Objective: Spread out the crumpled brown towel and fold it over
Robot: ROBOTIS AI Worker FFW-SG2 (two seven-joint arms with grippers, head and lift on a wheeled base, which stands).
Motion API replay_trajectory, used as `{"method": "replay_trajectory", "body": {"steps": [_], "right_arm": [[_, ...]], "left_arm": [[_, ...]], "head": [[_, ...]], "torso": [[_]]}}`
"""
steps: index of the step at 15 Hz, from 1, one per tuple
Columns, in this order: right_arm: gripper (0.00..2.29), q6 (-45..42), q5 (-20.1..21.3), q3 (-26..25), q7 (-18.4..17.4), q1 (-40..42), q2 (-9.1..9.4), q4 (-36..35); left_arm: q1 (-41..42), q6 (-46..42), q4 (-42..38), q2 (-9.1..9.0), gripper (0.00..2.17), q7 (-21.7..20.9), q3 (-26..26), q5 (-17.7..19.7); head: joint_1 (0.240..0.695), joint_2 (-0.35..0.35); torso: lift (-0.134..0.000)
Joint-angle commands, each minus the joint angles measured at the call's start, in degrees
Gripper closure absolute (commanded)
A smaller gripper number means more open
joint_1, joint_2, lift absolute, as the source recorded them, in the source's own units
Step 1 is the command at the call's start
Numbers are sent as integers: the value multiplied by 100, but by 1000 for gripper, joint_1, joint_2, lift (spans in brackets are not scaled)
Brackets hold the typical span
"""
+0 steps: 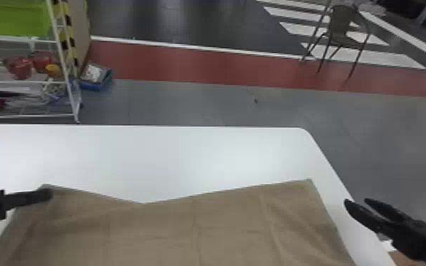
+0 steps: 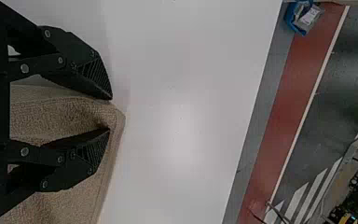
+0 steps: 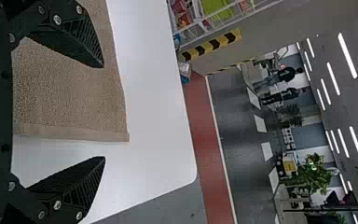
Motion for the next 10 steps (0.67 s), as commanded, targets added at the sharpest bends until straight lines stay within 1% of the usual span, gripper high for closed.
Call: {"method": "replay_trajectory", "body": {"steps": [1,2,3,4,5,6,7,8,10], "right_arm": [[208,0,17,-1,0,15,-14,0],[208,0,8,17,0,15,-14,0],[208,0,8,43,0,15,-31,-18],[208,0,8,70,9,15,-31,-44],[208,0,0,79,0,6,-40,-71],[208,17,-9,96,0,6,-31,-97],[208,17,-9,122,0,6,-23,-132],[208,35,-18,131,0,6,-14,-132],[208,35,-36,140,9,15,-5,-132]], "left_arm": [[85,53,-177,-4,707,0,27,11],[147,70,-309,-4,728,17,44,11],[217,88,-449,-4,971,61,62,11],[278,193,-555,-4,1035,70,132,11],[314,246,-616,-4,1011,61,167,20],[331,264,-713,-4,529,26,202,20],[340,299,-739,4,161,-35,229,38],[349,299,-739,-4,83,-44,299,55],[349,229,-731,-4,76,-18,334,46]], "head": [[695,-255],[695,-256],[695,-257],[695,-256],[695,-253],[695,-249],[695,-241],[695,-239],[695,-232]], "torso": [[-123],[-123],[-123],[-123],[-123],[-123],[-123],[-123],[-123]]}}
